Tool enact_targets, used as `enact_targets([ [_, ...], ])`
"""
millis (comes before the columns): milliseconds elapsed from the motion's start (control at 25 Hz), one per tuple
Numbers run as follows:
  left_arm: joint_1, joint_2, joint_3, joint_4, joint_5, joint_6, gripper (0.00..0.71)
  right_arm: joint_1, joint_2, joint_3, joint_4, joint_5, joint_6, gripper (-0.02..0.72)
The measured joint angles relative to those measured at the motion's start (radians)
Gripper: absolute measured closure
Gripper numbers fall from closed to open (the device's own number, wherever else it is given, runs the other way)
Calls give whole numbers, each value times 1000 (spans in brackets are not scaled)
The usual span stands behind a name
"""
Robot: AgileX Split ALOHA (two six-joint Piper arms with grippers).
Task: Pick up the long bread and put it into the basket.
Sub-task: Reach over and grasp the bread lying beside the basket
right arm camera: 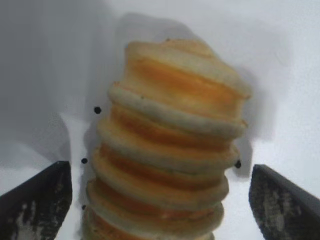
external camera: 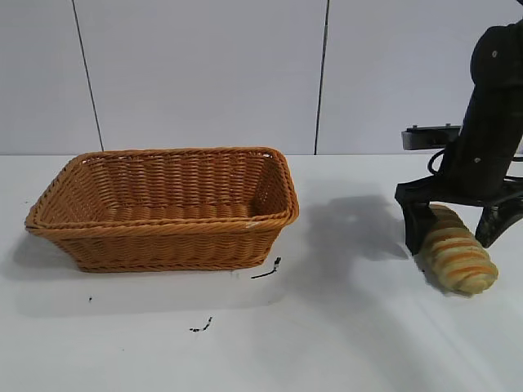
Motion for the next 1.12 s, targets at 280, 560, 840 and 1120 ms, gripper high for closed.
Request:
enact_targets([
  [280,0,0,0,0,0,0,14,0,0,0,0,-12,-6,41],
  [560,0,0,0,0,0,0,14,0,21,0,17,-6,-19,65],
  [840,0,0,0,0,0,0,14,0,21,0,20,16,-20,455],
  [1120,0,0,0,0,0,0,14,0,-13,-1,18,50,-21,539],
])
